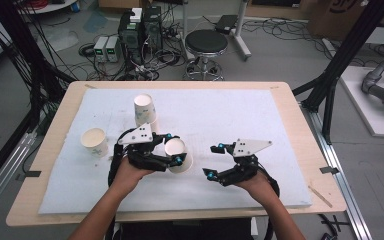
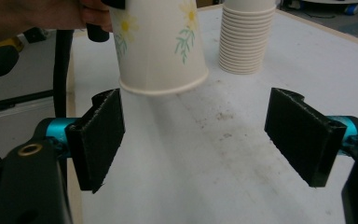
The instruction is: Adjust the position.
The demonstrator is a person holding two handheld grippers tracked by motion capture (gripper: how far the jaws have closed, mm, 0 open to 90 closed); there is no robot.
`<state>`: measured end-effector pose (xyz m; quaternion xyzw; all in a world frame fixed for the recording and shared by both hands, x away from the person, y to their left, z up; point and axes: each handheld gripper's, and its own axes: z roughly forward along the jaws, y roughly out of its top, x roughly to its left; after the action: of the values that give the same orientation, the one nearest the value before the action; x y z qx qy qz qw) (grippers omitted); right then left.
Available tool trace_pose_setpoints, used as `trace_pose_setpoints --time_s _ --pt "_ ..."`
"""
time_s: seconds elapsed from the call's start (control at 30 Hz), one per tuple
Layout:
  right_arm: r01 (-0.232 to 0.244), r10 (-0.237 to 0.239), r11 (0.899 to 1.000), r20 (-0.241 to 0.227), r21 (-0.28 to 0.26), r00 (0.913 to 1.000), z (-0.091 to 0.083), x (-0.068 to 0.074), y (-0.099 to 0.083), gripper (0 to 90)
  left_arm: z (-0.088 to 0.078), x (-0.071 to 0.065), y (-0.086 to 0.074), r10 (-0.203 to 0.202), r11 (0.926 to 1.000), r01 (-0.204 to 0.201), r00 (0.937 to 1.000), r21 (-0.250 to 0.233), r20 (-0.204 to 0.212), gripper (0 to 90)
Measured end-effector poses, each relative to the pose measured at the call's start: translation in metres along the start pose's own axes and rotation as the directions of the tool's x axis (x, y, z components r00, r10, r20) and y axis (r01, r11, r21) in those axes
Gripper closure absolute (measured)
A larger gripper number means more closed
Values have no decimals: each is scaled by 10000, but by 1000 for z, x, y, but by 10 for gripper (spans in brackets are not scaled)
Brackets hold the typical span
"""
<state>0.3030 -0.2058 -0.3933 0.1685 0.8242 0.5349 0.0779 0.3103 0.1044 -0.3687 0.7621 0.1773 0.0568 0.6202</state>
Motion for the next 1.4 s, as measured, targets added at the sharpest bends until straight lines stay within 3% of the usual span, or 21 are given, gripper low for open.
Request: trace_pose_setpoints --time_s 0.27,0.73,1.4 --pt "166 -168 9999 -513 -30 9985 11 2 6 204 6 -4 0 79 9999 -81 9998 148 156 355" --pt "257 -246 9996 -1176 79 9928 20 8 2 204 21 -12 0 252 9989 -290 9950 380 965 354" --pt "357 -351 9994 -1700 4 9848 30 14 1 206 34 -20 1 103 9993 -163 9859 349 1669 355"
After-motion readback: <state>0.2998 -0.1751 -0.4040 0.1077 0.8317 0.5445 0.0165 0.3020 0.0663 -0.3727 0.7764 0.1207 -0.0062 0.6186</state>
